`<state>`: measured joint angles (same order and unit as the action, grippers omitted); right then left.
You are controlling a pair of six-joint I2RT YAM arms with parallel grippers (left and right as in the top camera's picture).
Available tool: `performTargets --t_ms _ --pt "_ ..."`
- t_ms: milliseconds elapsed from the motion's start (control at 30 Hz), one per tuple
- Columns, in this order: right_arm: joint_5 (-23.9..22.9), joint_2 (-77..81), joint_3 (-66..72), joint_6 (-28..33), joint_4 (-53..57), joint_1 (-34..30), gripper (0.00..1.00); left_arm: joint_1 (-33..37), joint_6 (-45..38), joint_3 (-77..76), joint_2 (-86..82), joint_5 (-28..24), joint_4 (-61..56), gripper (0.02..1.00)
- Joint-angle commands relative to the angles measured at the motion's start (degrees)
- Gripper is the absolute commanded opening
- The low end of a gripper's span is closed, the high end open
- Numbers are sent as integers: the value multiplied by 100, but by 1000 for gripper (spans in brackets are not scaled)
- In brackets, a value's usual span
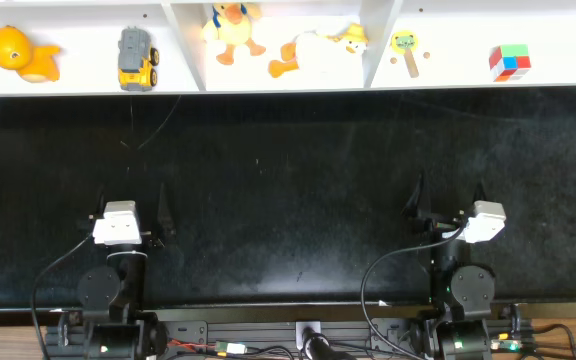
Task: Store Toys
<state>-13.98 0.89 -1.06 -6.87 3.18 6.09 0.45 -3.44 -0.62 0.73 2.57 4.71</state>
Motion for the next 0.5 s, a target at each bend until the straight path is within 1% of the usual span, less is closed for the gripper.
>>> performTargets --t_ms 33,100,133,167,233,267,300,400,433,467,500 --pt "-55 -68 76 37 20 -66 993 -20 -105 13 -57 -11 9 998" --pt "20 -70 76 68 4 -149 996 -20 -107 13 -57 -11 9 996" --pt "240 -70 76 81 9 -188 996 -20 -107 13 -57 -11 9 996" --pt "614 -70 76 275 81 -236 998 -20 -105 13 -57 -11 9 998" --pt "1353 -70 79 1069 138 -332 996 -20 -107 13 -57 -13 9 996" --pt "1578 -70 79 1320 129 -369 998 -20 -107 13 -57 -11 9 998" --pt "1742 -70 79 1447 120 -404 998 -20 -107 13 -57 -13 9 996" --pt "1755 -70 79 1379 118 -470 996 -20 -107 13 -57 -13 9 996" --pt "1746 -70 79 1268 120 -476 996 -20 -107 13 -57 -11 9 998" --pt "1705 -70 79 938 125 -474 996 -20 -107 13 -57 -11 9 998" --pt "1694 -70 79 831 125 -474 993 -20 -105 13 -57 -11 9 998"
